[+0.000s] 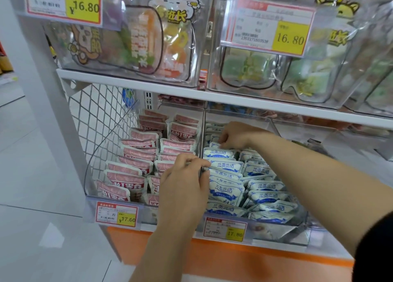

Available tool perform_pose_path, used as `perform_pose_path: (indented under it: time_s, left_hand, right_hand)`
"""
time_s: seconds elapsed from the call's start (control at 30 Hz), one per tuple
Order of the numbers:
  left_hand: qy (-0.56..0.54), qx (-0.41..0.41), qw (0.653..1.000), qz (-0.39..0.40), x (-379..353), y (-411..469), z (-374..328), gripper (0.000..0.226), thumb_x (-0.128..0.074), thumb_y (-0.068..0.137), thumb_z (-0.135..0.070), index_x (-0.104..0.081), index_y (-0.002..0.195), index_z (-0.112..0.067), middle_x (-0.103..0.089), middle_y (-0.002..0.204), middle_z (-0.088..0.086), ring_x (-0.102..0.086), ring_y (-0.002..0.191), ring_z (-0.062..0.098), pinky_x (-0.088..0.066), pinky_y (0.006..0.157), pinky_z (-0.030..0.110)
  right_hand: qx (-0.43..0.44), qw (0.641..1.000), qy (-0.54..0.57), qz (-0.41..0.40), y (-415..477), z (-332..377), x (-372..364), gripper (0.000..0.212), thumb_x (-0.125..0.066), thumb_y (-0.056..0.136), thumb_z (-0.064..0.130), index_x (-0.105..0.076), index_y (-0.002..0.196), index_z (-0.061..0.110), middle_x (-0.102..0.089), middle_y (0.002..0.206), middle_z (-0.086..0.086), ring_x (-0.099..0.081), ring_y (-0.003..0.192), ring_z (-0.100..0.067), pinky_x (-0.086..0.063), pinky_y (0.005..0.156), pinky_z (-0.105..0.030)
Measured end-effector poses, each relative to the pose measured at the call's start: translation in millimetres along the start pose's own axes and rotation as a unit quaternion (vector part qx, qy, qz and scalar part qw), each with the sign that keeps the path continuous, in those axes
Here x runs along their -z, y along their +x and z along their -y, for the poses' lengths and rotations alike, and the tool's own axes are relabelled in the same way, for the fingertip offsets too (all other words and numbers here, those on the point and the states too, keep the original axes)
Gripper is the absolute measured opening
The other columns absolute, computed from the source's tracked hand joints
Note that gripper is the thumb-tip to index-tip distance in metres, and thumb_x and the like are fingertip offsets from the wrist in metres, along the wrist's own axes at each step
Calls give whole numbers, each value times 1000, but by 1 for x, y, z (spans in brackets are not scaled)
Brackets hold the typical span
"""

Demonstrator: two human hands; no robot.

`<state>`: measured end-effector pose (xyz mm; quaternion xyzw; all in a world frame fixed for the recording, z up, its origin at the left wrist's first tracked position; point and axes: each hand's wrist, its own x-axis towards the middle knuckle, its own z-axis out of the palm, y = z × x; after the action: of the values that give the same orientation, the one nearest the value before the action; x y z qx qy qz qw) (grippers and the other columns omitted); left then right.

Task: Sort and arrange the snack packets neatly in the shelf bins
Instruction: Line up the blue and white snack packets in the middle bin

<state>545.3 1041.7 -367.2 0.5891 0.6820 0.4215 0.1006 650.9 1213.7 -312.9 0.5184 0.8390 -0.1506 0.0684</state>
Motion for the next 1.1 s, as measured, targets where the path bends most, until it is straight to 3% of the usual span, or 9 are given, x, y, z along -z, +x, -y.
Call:
perform_pose_path:
  time_s: [0.2, 0.47, 0.57, 0.63, 0.7, 0.8, 0.93, 1.0, 1.1]
  left_hand:
    - [4, -13, 1000, -9, 0, 0, 2, 16, -56, 90, -27, -65, 104, -29, -50, 110, -12, -41, 58, 1, -47, 87, 43]
    - [12, -14, 1000, -3, 0, -1, 4, 17, -55, 91, -27, -65, 105, -28, -50, 112, -12, -39, 54, 0, -47, 88, 42]
    - [14, -11, 1000, -6, 0, -1, 3, 17, -55, 91, -27, -65, 105, -28, -51, 112, -12, -39, 55, 0, -46, 88, 42]
    - [15, -8, 1000, -8, 0, -2, 2, 17, -55, 91, -27, -64, 105, -28, -50, 112, -12, -38, 55, -2, -44, 91, 41]
    - [21, 1, 1000, -1, 0, -2, 1, 18, -54, 91, -27, -64, 107, -29, -49, 113, -12, -38, 57, 0, -41, 94, 39]
    - [23, 5, 1000, 6, 1, -1, 0, 19, -53, 92, -28, -63, 109, -30, -48, 114, -13, -41, 61, 3, -42, 94, 38]
    - [22, 5, 1000, 6, 1, -1, 0, 19, -55, 91, -27, -64, 107, -27, -48, 115, -11, -47, 65, 6, -44, 93, 40]
    - [19, 6, 1000, 4, 0, -1, 0, 19, -55, 91, -27, -65, 107, -27, -48, 114, -10, -47, 65, 5, -45, 92, 42]
    - [16, 11, 1000, 5, -1, 0, -2, 19, -54, 92, -27, -65, 107, -28, -47, 113, -12, -51, 66, 8, -45, 91, 42]
  right_hand:
    - [-17, 990, -104, -96, 1, 12, -16, 7, -61, 86, 13, -67, 87, 9, -65, 93, -5, -62, 83, -23, -52, 82, -37]
    - [10, 990, -107, -93, -5, 13, -18, 5, -62, 88, 20, -63, 85, 16, -57, 85, 0, -55, 78, -21, -41, 71, -28]
    - [38, 987, -98, -124, -5, 8, -24, 27, -59, 89, 16, -48, 64, 19, -49, 66, 6, -48, 64, -13, -35, 64, -23]
    - [52, 986, -82, -134, -8, 5, -27, 33, -55, 90, 14, -43, 60, 20, -44, 60, 10, -39, 55, -2, -29, 52, -20]
    - [53, 988, -45, -139, -9, 2, -25, 28, -56, 91, 15, -47, 64, 17, -45, 61, 12, -39, 55, 1, -25, 48, -18]
    - [67, 986, 4, -153, -8, 0, -20, 19, -61, 89, 20, -52, 73, 19, -48, 67, 12, -46, 65, -9, -27, 51, -16]
    - [89, 986, 35, -138, -3, 5, -24, 6, -63, 88, 20, -62, 85, 15, -58, 79, 6, -54, 74, -14, -37, 60, -20]
    - [88, 988, 38, -122, 2, 7, -26, 11, -62, 89, 18, -66, 96, 11, -61, 90, 1, -55, 78, -13, -41, 67, -20]
    - [90, 990, 64, -84, 6, 5, -24, 14, -59, 90, 13, -66, 102, 9, -64, 103, -3, -55, 83, -10, -39, 64, -11]
